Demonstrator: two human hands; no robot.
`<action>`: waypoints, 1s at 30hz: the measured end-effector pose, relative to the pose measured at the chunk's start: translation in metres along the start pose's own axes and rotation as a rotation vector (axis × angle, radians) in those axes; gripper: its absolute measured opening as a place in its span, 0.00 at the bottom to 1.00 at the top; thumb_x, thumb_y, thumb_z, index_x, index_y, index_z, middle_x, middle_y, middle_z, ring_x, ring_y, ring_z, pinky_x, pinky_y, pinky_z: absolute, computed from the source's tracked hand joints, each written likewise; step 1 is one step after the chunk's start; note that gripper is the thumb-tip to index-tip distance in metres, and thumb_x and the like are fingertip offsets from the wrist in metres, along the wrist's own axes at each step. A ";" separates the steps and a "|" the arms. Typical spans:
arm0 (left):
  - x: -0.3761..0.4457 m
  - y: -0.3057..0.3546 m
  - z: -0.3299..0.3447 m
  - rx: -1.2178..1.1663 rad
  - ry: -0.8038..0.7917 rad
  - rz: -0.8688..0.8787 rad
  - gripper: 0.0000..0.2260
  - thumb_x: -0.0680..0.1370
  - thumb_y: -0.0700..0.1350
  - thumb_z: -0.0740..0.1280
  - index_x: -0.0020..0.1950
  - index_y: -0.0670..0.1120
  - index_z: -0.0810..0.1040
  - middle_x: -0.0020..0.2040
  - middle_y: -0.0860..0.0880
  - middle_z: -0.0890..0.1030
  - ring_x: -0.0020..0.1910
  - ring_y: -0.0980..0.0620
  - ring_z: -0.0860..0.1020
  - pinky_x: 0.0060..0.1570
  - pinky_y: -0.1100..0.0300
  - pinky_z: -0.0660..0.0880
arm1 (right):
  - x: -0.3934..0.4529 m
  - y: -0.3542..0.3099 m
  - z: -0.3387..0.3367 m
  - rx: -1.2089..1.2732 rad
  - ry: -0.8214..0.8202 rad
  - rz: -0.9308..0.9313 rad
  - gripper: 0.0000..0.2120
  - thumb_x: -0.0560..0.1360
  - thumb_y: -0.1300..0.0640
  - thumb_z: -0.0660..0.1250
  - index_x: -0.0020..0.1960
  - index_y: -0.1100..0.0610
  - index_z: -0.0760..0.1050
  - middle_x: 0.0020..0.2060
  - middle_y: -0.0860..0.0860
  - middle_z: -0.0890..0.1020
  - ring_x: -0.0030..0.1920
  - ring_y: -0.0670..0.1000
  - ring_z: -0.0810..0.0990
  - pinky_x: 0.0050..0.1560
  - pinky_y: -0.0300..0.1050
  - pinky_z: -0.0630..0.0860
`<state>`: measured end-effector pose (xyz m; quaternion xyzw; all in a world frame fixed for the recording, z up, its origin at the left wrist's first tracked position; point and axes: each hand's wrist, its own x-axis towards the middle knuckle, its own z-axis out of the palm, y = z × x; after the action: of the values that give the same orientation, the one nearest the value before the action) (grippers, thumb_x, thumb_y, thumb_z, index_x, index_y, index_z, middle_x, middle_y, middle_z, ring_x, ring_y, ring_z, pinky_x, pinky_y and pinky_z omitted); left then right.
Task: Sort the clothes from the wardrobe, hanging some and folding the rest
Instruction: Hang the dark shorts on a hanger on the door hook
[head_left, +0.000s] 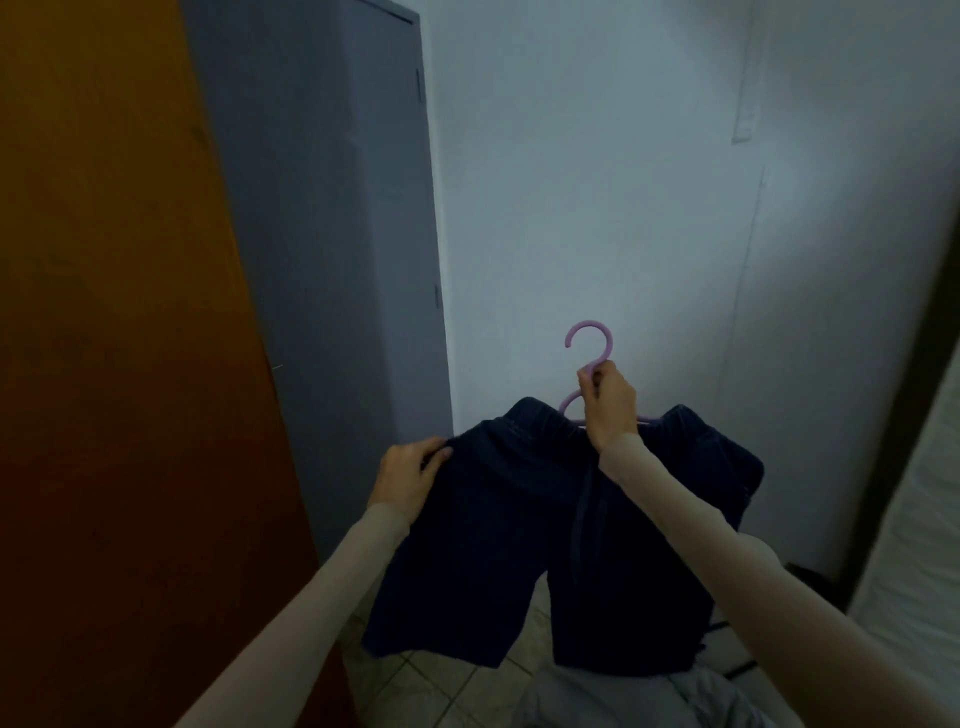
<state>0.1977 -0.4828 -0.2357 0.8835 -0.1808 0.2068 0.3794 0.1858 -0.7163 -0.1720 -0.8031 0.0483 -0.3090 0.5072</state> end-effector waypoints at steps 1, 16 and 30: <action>0.002 0.001 -0.001 0.009 0.042 0.001 0.10 0.80 0.42 0.63 0.52 0.41 0.82 0.44 0.44 0.83 0.40 0.53 0.77 0.36 0.74 0.66 | 0.001 0.001 0.000 -0.004 0.007 0.014 0.09 0.82 0.61 0.54 0.57 0.64 0.68 0.45 0.54 0.72 0.46 0.52 0.71 0.44 0.42 0.65; 0.012 -0.031 -0.030 0.157 0.192 -0.218 0.11 0.80 0.43 0.62 0.57 0.41 0.80 0.52 0.42 0.82 0.50 0.44 0.79 0.45 0.62 0.69 | 0.013 -0.008 0.001 0.117 0.007 0.052 0.04 0.81 0.62 0.53 0.55 0.62 0.63 0.52 0.60 0.74 0.46 0.53 0.71 0.45 0.43 0.67; 0.021 0.017 -0.009 0.170 -0.039 -0.025 0.23 0.79 0.53 0.62 0.72 0.48 0.63 0.70 0.47 0.68 0.69 0.46 0.64 0.70 0.50 0.57 | -0.010 -0.033 0.038 0.160 -0.229 -0.128 0.05 0.76 0.67 0.63 0.48 0.60 0.68 0.37 0.51 0.74 0.36 0.50 0.74 0.35 0.37 0.72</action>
<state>0.2050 -0.4902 -0.2093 0.9185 -0.1588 0.1994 0.3022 0.1906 -0.6664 -0.1597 -0.7915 -0.0859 -0.2501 0.5510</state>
